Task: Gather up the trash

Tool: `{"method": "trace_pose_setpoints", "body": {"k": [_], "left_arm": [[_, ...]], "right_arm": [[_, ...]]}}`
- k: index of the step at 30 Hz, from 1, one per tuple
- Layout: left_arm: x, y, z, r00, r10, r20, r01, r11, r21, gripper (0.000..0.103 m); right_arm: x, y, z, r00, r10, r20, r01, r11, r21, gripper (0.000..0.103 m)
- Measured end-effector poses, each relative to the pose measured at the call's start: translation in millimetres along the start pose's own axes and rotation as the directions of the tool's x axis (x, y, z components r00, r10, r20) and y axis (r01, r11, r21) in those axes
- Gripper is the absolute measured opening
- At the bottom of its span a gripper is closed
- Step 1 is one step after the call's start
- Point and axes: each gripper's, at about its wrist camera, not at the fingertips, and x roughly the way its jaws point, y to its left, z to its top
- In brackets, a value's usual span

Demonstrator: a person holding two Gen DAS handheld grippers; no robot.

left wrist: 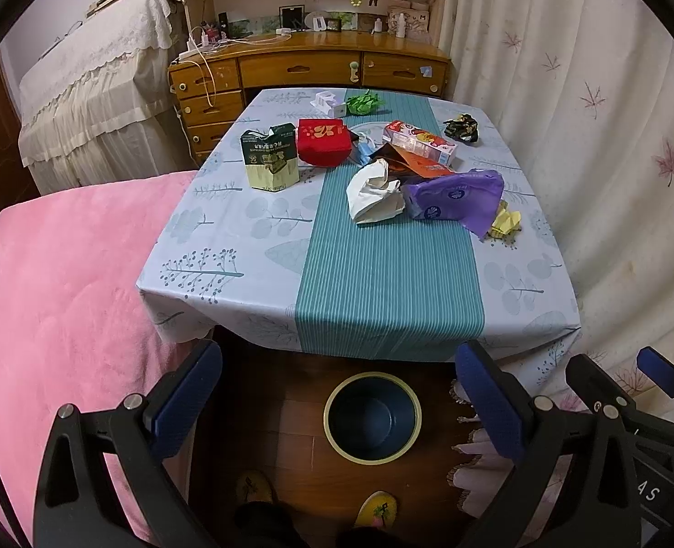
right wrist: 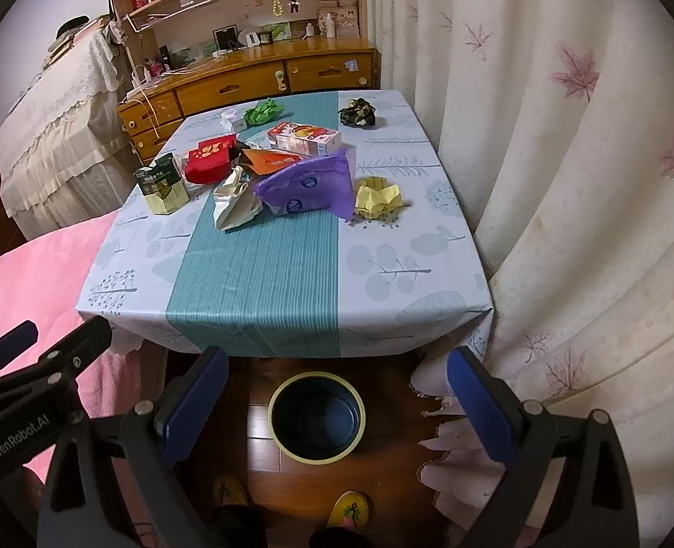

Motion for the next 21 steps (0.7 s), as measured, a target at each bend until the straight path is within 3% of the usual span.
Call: {"method": "trace_pose_setpoints", "body": {"k": [21], "left_arm": [[-6.2, -1.7, 0.2, 0.999, 0.036, 0.008, -0.036, 0.999, -0.035, 0.101]], "right_arm": [[3.0, -1.6, 6.9, 0.999, 0.041, 0.011, -0.040, 0.999, -0.035, 0.097]]}}
